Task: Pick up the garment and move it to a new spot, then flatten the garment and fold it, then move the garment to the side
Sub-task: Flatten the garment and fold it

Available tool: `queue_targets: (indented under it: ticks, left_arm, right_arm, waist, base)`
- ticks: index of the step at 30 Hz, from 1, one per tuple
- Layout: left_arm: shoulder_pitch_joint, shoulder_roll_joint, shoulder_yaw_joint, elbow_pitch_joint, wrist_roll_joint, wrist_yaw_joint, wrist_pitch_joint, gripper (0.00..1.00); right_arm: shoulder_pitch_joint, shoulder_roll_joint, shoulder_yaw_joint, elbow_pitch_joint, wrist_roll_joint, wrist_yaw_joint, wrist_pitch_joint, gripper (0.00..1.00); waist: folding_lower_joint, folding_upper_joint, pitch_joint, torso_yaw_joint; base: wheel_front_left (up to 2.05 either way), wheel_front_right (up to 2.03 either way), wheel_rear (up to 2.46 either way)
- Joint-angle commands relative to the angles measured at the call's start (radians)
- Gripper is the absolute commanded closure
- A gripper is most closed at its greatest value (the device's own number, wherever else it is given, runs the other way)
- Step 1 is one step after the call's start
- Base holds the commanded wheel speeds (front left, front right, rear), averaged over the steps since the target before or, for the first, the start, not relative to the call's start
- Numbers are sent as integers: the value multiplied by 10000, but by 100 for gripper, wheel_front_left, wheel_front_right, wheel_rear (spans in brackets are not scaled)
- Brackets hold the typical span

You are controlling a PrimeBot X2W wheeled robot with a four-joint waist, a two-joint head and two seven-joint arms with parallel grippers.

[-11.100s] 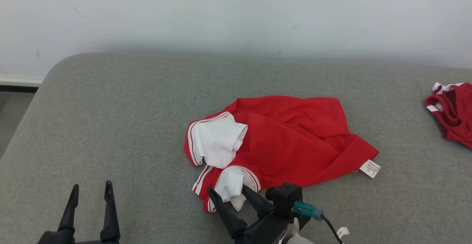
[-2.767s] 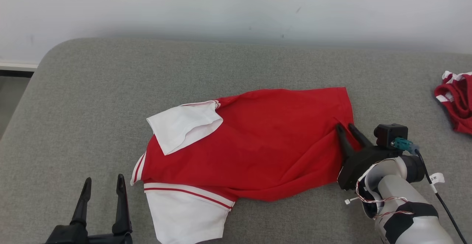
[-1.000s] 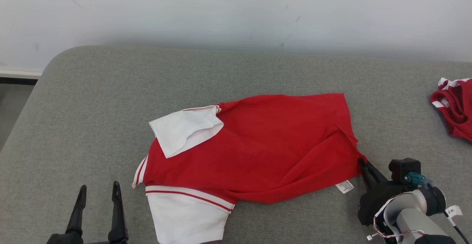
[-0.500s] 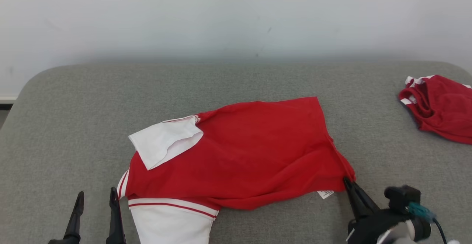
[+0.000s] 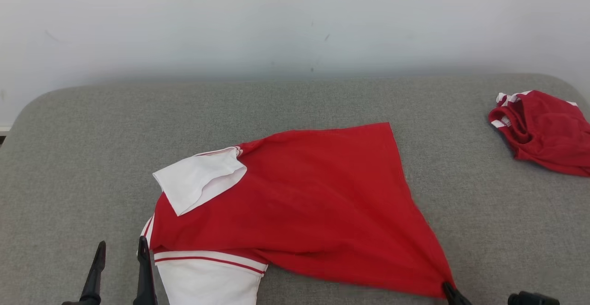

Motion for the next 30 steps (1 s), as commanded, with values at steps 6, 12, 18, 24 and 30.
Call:
queue_targets:
  ticks: [6, 12, 18, 24, 30]
  left_arm:
    - [10, -7, -16, 34, 44, -30, -28, 0]
    - [-72, -6, -57, 72, 46, 1, -28, 0]
    - [-49, -7, -110, 100, 73, 33, -28, 0]
    - [-170, -7, -197, 205, 86, 36, -30, 0]
    - [-293, -7, -280, 294, 50, 36, -28, 0]
  right_arm:
    - [519, 563, -538, -497, -846, -25, 751, 100]
    - [-19, 720, -563, -650, -1113, -25, 918, 100]
    - [-1039, 525, -377, 122, -1134, -25, 927, 100]
    - [-2569, 422, -254, 1823, -838, -26, 533, 100]
    - [-4150, 329, -56, 4179, -724, -26, -221, 100]
  waist:
    - [1, 0, 17, 35]
    - [1, 0, -18, 119]
    - [1, 0, -64, 231]
    - [1, 0, -55, 362]
    - [1, 0, -4, 561]
  base:
    - [0, 0, 0]
    - [0, 0, 0]
    - [0, 0, 0]
    - [0, 0, 0]
    - [0, 0, 0]
